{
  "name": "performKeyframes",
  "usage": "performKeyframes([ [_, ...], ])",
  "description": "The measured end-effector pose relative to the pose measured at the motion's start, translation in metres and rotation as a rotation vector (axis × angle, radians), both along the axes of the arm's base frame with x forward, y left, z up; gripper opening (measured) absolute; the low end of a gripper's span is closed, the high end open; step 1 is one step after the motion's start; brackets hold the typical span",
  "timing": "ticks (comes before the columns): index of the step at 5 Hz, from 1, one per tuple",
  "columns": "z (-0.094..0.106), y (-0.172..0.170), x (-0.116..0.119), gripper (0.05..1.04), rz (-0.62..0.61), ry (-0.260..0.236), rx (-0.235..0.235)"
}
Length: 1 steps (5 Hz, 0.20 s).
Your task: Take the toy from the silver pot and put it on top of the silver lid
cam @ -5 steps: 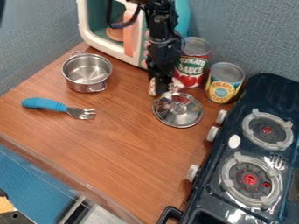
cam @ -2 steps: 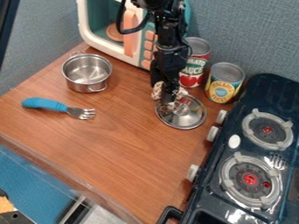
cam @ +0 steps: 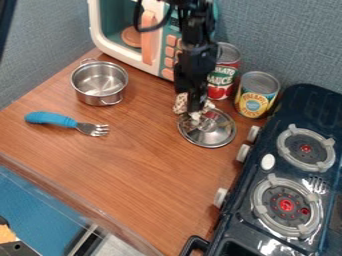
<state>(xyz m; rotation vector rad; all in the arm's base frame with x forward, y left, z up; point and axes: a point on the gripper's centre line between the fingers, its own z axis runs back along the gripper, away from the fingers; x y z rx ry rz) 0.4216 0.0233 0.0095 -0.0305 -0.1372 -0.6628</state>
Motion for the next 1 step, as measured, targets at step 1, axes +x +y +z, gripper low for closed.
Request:
performKeyframes([
  [1, 0.0409, 0.0028, 0.0079, 1.0, -0.029, -0.035, -0.008],
])
